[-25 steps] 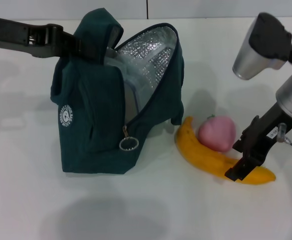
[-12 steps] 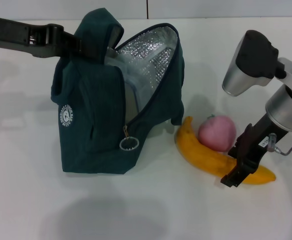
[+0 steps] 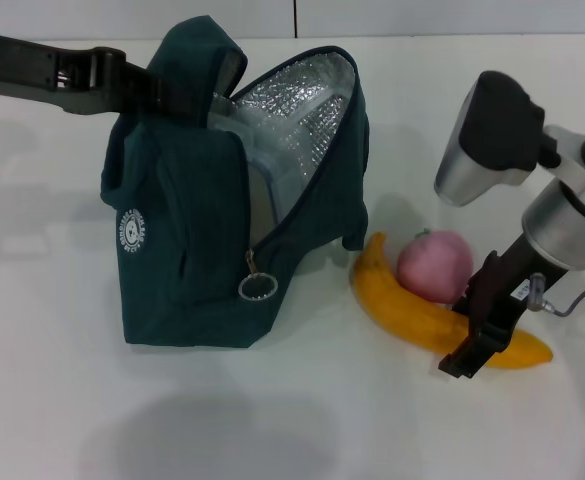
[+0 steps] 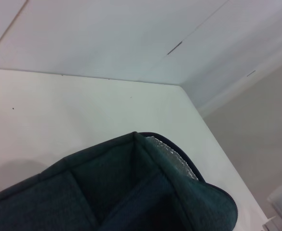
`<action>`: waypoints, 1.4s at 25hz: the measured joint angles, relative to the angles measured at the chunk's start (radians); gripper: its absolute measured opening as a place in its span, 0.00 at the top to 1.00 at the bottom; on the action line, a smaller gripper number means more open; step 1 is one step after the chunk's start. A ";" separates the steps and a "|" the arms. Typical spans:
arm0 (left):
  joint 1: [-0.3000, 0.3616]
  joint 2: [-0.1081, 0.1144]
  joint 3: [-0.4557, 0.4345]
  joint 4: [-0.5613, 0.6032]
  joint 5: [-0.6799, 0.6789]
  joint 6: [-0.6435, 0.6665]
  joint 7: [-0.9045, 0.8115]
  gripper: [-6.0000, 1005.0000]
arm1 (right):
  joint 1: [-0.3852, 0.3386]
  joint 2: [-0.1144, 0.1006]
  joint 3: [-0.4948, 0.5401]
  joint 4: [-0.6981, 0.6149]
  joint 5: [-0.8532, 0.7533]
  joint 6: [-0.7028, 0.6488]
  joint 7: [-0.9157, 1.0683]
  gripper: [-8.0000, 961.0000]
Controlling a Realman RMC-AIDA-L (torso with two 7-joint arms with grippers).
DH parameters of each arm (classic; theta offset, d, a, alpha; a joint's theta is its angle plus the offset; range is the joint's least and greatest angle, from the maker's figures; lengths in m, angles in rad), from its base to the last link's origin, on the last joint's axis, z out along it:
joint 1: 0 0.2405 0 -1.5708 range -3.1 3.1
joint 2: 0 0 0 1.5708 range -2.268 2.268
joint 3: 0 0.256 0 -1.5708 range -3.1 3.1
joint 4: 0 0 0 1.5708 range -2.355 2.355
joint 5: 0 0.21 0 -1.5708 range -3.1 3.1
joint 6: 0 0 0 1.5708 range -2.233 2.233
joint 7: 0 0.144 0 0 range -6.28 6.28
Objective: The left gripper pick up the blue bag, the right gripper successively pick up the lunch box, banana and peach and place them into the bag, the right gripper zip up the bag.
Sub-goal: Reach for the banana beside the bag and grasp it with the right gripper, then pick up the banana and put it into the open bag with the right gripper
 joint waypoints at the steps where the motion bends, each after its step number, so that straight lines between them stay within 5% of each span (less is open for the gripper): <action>1: 0.000 0.000 0.000 0.000 0.000 0.000 0.000 0.95 | 0.001 0.001 -0.007 0.000 0.000 0.001 0.000 0.18; 13: -0.001 0.000 0.001 0.000 0.000 0.002 0.002 0.95 | 0.000 0.001 -0.020 -0.005 -0.002 0.013 0.000 0.22; 18: -0.002 0.001 0.001 0.000 0.000 0.002 0.002 0.95 | 0.000 0.001 -0.020 -0.008 -0.001 0.004 0.000 0.47; 24: -0.001 0.003 -0.001 0.000 0.000 0.002 0.002 0.95 | 0.003 -0.004 0.011 -0.034 0.026 -0.053 -0.007 0.57; 35: 0.000 0.001 -0.005 0.000 -0.003 0.000 0.002 0.95 | -0.027 -0.011 0.470 -0.057 0.175 -0.289 -0.069 0.55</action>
